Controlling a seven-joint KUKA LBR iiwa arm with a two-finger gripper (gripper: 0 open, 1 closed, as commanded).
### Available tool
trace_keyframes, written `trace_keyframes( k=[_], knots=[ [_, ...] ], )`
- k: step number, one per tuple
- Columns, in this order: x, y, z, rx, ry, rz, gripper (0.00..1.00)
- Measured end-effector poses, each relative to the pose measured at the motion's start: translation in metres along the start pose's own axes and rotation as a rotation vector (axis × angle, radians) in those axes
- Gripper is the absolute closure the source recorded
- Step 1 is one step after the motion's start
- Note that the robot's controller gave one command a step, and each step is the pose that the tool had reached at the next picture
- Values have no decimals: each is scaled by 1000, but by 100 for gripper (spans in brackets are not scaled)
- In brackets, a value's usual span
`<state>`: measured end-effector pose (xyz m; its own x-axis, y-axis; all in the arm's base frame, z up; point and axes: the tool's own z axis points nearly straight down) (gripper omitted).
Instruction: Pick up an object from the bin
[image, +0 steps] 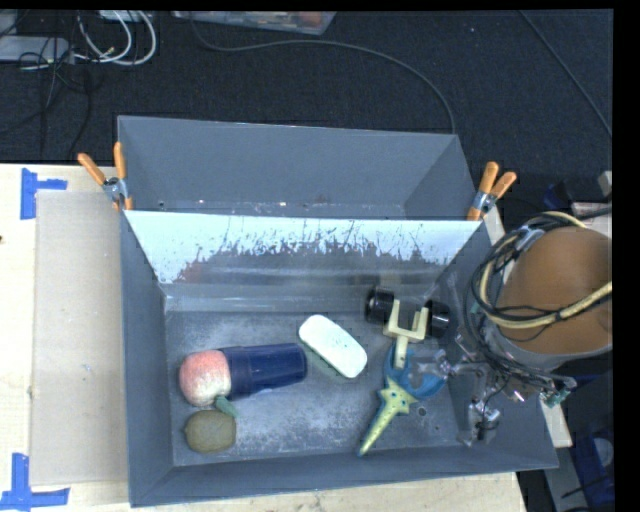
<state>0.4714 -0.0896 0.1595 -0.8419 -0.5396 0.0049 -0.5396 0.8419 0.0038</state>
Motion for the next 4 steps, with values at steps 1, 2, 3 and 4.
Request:
trace_keyframes(
  k=[1, 2, 3, 4],
  knots=[
    [-30, 0, 53, 0, -5, -13, 0],
    [-16, 5, 74, 2, -4, -268, 0],
    [-33, -7, 87, 8, -20, -403, 100],
    [-33, -7, 87, 8, -20, -403, 100]
  ],
)
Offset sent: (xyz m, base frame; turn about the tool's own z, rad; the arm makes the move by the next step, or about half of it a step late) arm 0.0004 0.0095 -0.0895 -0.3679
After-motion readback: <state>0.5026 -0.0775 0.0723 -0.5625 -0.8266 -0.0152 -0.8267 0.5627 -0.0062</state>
